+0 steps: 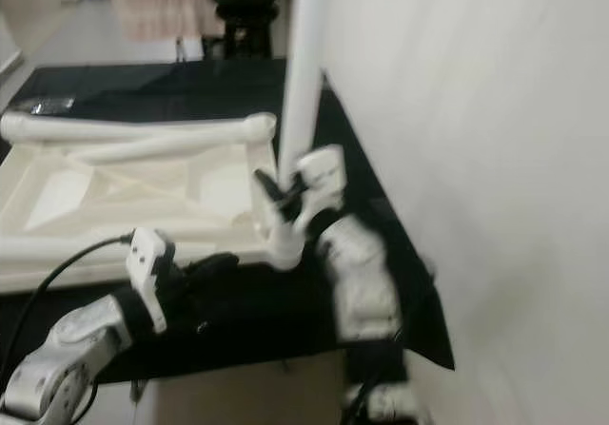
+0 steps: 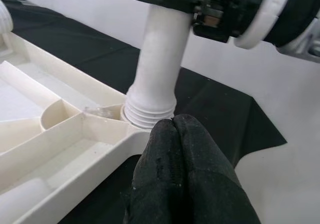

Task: Building children table

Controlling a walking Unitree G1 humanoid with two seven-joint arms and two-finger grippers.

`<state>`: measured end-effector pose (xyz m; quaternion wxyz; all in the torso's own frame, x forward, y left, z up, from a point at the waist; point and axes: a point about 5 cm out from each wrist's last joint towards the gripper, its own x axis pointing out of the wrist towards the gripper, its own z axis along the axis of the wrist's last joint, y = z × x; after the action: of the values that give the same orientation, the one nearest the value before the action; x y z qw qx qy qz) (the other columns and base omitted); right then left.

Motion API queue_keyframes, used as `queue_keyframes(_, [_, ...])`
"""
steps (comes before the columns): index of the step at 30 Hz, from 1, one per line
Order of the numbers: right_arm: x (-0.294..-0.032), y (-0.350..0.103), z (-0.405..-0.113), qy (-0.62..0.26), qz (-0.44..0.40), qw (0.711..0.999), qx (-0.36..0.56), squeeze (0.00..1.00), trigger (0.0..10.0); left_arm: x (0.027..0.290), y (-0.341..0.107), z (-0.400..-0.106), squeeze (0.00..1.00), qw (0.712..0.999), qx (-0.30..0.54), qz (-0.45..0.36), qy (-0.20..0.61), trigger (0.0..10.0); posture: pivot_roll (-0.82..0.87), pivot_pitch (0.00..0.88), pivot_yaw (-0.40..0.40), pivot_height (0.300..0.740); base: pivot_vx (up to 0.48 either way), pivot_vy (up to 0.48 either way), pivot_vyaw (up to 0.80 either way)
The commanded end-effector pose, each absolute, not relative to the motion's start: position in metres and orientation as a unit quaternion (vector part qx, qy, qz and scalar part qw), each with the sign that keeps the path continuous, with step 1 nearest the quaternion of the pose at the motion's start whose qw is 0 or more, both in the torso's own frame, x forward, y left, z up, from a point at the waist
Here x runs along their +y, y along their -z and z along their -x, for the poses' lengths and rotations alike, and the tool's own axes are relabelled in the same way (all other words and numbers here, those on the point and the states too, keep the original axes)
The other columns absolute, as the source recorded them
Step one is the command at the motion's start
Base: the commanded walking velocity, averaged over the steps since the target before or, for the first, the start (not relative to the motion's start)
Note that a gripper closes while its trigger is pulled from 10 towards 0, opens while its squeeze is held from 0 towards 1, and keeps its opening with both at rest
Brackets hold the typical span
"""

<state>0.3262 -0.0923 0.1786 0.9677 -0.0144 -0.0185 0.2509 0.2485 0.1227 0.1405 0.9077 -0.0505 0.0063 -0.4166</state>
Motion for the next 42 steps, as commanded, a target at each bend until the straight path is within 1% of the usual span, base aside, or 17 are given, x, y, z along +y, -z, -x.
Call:
queue_keyframes(1, [-0.102, -0.138, -0.329, -0.239, 0.008, 0.967, 0.087, 0.00, 0.0, 0.126, -0.137, -0.250, 0.00, 0.908, 0.019, 0.053, 0.416, 10.0, -0.04, 0.083, -0.039, 0.740, 0.000, 0.000, 0.00])
queue_keyframes(5, [-0.100, -0.136, -0.329, -0.246, 0.014, 0.965, 0.093, 0.00, 0.0, 0.126, -0.138, -0.251, 0.00, 0.908, 0.018, 0.051, 0.415, 10.0, -0.05, 0.084, -0.032, 0.740, 0.000, 0.000, 0.00])
queue_keyframes(6, [-0.097, -0.137, -0.328, -0.257, 0.014, 0.962, 0.090, 0.00, 3.2, 0.127, -0.138, -0.251, 0.00, 0.910, 0.016, 0.053, 0.411, 10.0, -0.04, 0.089, -0.034, 0.740, 0.000, 0.000, 0.00])
queue_keyframes(7, [-0.097, -0.137, -0.328, -0.257, 0.014, 0.962, 0.090, 0.00, 3.2, 0.127, -0.138, -0.251, 0.00, 0.910, 0.016, 0.053, 0.411, 10.0, -0.04, 0.089, -0.034, 0.740, 0.000, 0.000, 0.00])
queue_keyframes(8, [-0.098, -0.138, -0.328, -0.258, 0.003, 0.962, 0.093, 0.00, 10.0, 0.127, -0.138, -0.250, 0.00, 0.911, 0.015, 0.055, 0.409, 10.0, -0.04, 0.089, -0.031, 0.740, 0.000, 0.000, 0.00])
queue_keyframes(12, [-0.096, -0.144, -0.323, -0.260, -0.042, 0.960, 0.093, 0.03, 10.0, 0.126, -0.138, -0.250, 0.00, 0.908, 0.018, 0.057, 0.415, 10.0, -0.04, 0.091, -0.026, 0.740, 0.000, 0.000, 0.00])
queue_keyframes(13, [-0.089, -0.158, -0.318, -0.334, -0.032, 0.940, 0.063, 1.00, 10.0, 0.124, -0.138, -0.250, 0.00, 0.906, 0.019, 0.059, 0.419, 10.0, -0.04, 0.091, -0.028, 0.740, 0.000, 0.000, 0.00])
queue_keyframes(16, [-0.089, -0.165, -0.317, -0.369, -0.019, 0.928, 0.050, 1.00, 10.0, 0.123, -0.138, -0.250, 0.00, 0.906, 0.019, 0.060, 0.419, 10.0, -0.03, 0.092, -0.032, 0.740, 0.000, 0.000, 0.00])
queue_keyframes(17, [-0.095, -0.173, -0.325, -0.393, -0.016, 0.919, 0.036, 0.90, 10.0, 0.123, -0.138, -0.250, 0.00, 0.906, 0.019, 0.061, 0.419, 10.0, -0.03, 0.092, -0.035, 0.740, 0.000, 0.000, 0.00])
queue_keyframes(18, [-0.095, -0.173, -0.325, -0.393, -0.016, 0.919, 0.036, 0.90, 10.0, 0.123, -0.138, -0.250, 0.00, 0.906, 0.019, 0.061, 0.419, 10.0, -0.03, 0.092, -0.035, 0.740, 0.000, 0.000, 0.00])
queue_keyframes(19, [-0.101, -0.178, -0.332, -0.420, -0.021, 0.907, 0.029, 0.04, 10.0, 0.122, -0.138, -0.250, 0.00, 0.906, 0.018, 0.062, 0.419, 10.0, -0.03, 0.091, -0.039, 0.740, 0.000, 0.000, 0.00])
queue_keyframes(23, [-0.115, -0.188, -0.342, -0.514, -0.019, 0.857, 0.016, 0.00, 10.0, 0.120, -0.138, -0.250, 0.00, 0.905, 0.018, 0.064, 0.420, 10.0, -0.02, 0.088, -0.046, 0.740, 0.000, 0.000, 0.00])
queue_keyframes(27, [-0.121, -0.192, -0.354, -0.522, -0.024, 0.852, 0.021, 0.00, 10.0, 0.120, -0.138, -0.250, 0.00, 0.905, 0.018, 0.064, 0.420, 10.0, -0.01, 0.089, -0.048, 0.740, 0.000, 0.000, 0.00])
queue_keyframes(38, [-0.110, -0.201, -0.360, -0.628, -0.050, 0.776, 0.038, 0.00, 10.0, 0.120, -0.137, -0.247, 0.00, 0.904, 0.021, 0.069, 0.421, 10.0, 0.02, 0.094, -0.054, 0.740, 0.000, 0.000, 0.00])
queue_keyframes(39, [-0.110, -0.203, -0.360, -0.643, -0.057, 0.763, 0.037, 0.00, 7.8, 0.120, -0.137, -0.246, 0.00, 0.904, 0.021, 0.070, 0.421, 10.0, 0.01, 0.092, -0.053, 0.740, 0.000, 0.000, 0.00])
queue_keyframes(41, [-0.110, -0.203, -0.360, -0.643, -0.057, 0.763, 0.037, 0.00, 7.8, 0.120, -0.137, -0.246, 0.00, 0.904, 0.021, 0.070, 0.421, 10.0, 0.01, 0.092, -0.053, 0.740, 0.000, 0.000, 0.00])
queue_keyframes(42, [-0.111, -0.205, -0.361, -0.653, -0.062, 0.754, 0.034, 0.00, 3.6, 0.120, -0.137, -0.246, 0.00, 0.904, 0.021, 0.071, 0.421, 10.0, 0.01, 0.092, -0.053, 0.740, 0.000, 0.000, 0.00])
